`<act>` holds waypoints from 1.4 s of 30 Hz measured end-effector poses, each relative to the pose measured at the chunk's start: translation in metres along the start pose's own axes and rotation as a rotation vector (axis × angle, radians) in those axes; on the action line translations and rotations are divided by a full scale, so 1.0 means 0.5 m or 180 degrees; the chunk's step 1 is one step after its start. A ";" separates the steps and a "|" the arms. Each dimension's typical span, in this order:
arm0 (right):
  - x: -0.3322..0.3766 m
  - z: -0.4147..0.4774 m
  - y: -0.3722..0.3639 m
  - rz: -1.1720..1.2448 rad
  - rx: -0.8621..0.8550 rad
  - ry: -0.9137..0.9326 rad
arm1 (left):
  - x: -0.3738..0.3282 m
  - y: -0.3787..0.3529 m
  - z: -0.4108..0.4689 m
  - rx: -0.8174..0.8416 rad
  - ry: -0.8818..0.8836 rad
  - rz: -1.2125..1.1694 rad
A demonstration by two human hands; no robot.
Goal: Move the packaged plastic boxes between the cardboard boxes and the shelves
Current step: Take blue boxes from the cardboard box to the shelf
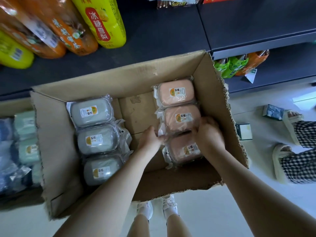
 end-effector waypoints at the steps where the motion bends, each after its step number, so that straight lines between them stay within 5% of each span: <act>1: 0.006 -0.013 0.012 -0.0242 0.0046 0.0183 | 0.005 0.020 -0.019 -0.0002 -0.0064 0.0164; 8: 0.082 -0.122 0.142 -0.1490 0.0734 0.1501 | 0.010 0.227 -0.205 -0.0339 -0.0735 0.1584; 13: 0.188 -0.227 0.307 -0.1717 0.0206 0.2067 | -0.014 0.406 -0.364 -0.0750 -0.0748 0.2182; 26: 0.460 -0.605 0.631 -0.1392 -0.1003 0.2600 | -0.053 0.726 -0.826 -0.2165 -0.0893 0.1989; 34: 0.561 -0.878 0.564 -0.1486 -0.1430 0.2669 | 0.097 0.821 -1.058 -0.2570 -0.1145 0.2259; 42: 0.675 -1.121 0.375 -0.1628 -0.1100 0.2880 | 0.381 0.871 -1.226 -0.2364 -0.1108 0.2173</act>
Point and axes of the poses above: each hand's wrist, its own z-axis towards the middle knuckle, its own y-axis out of the back of the hand, x = y × z, the point moved 4 cm from there along z, towards the middle knuckle, and after that the axes turned 1 degree about -z, right-handed, at the moved point
